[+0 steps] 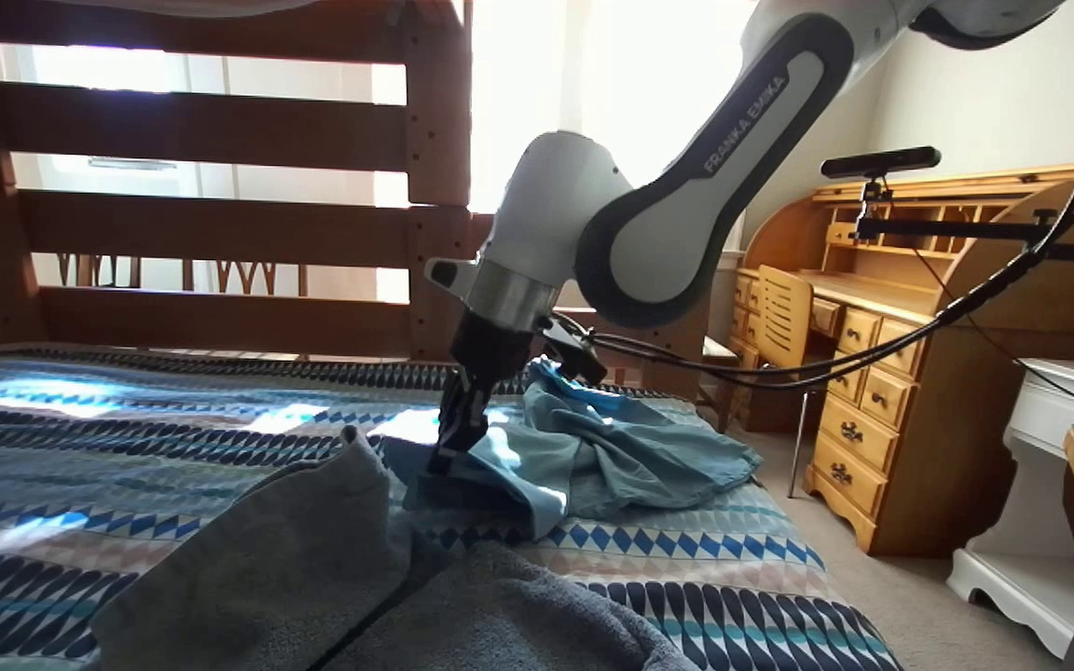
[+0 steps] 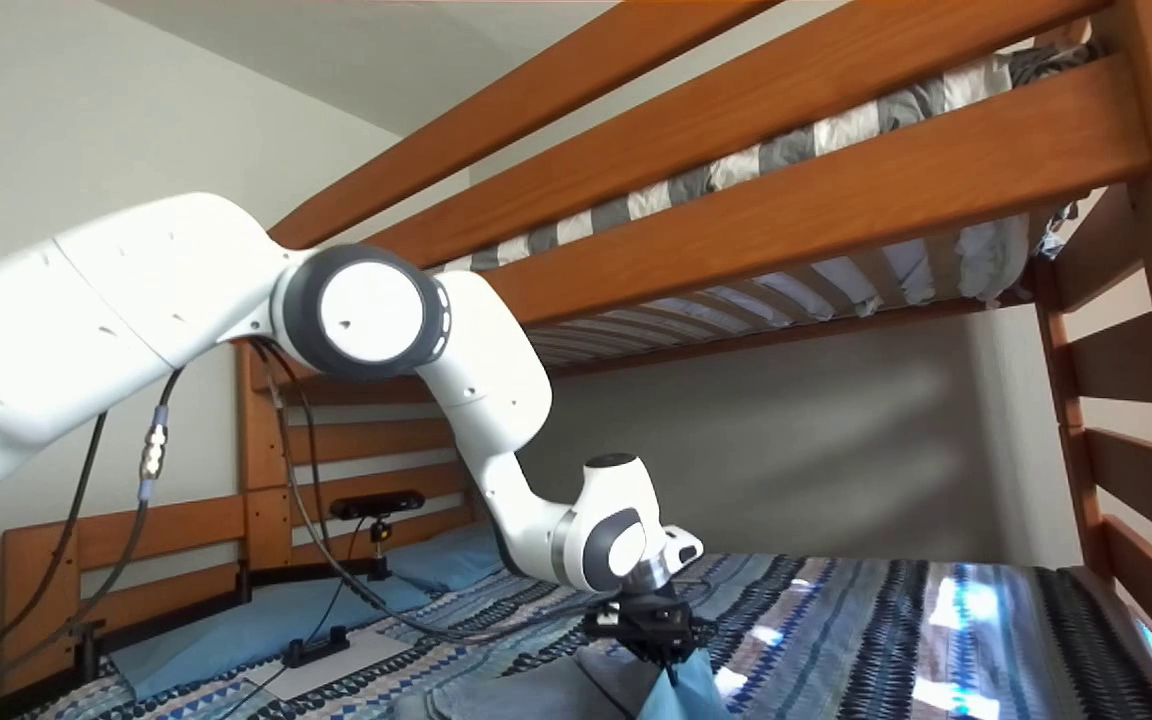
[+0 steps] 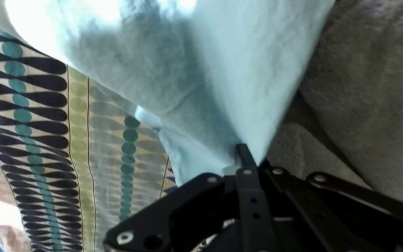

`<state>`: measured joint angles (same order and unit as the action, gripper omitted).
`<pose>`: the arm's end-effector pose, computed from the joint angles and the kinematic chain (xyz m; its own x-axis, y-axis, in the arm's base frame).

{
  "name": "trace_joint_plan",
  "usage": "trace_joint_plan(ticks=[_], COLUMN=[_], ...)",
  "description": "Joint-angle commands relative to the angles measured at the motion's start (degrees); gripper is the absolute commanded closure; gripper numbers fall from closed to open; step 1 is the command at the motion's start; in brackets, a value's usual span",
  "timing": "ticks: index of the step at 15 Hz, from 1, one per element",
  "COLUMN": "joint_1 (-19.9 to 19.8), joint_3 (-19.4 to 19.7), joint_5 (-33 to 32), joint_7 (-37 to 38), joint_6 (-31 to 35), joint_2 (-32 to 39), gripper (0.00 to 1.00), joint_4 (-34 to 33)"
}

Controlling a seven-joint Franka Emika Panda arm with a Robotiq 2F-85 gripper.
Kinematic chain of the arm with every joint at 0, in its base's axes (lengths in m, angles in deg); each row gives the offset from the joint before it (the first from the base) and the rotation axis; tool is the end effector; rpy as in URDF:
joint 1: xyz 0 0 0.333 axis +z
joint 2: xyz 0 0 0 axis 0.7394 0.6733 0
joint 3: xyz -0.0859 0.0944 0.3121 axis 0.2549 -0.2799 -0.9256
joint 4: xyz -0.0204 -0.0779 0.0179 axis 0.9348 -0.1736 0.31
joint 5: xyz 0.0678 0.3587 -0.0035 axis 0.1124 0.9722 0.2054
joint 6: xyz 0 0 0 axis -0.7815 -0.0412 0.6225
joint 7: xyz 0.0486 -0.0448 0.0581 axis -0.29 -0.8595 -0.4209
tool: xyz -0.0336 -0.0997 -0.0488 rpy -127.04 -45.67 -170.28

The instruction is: Pull the blue pillow case to the left

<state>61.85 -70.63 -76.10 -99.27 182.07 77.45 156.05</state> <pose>0.6260 0.3357 0.1410 0.5162 0.7816 0.3503 0.8175 -0.5716 0.0708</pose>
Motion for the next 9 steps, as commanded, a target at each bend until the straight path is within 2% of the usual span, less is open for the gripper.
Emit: trace_joint_plan(ticks=[1,9], joint_1=[-5.51,-11.43], joint_3=[-7.64,-22.03], joint_5=[2.64,2.01], joint_7=[-4.43,-15.46], joint_6=[3.35,1.35], joint_2=[-6.72,-10.38], gripper=[1.00,1.00], joint_4=[8.46,12.48])
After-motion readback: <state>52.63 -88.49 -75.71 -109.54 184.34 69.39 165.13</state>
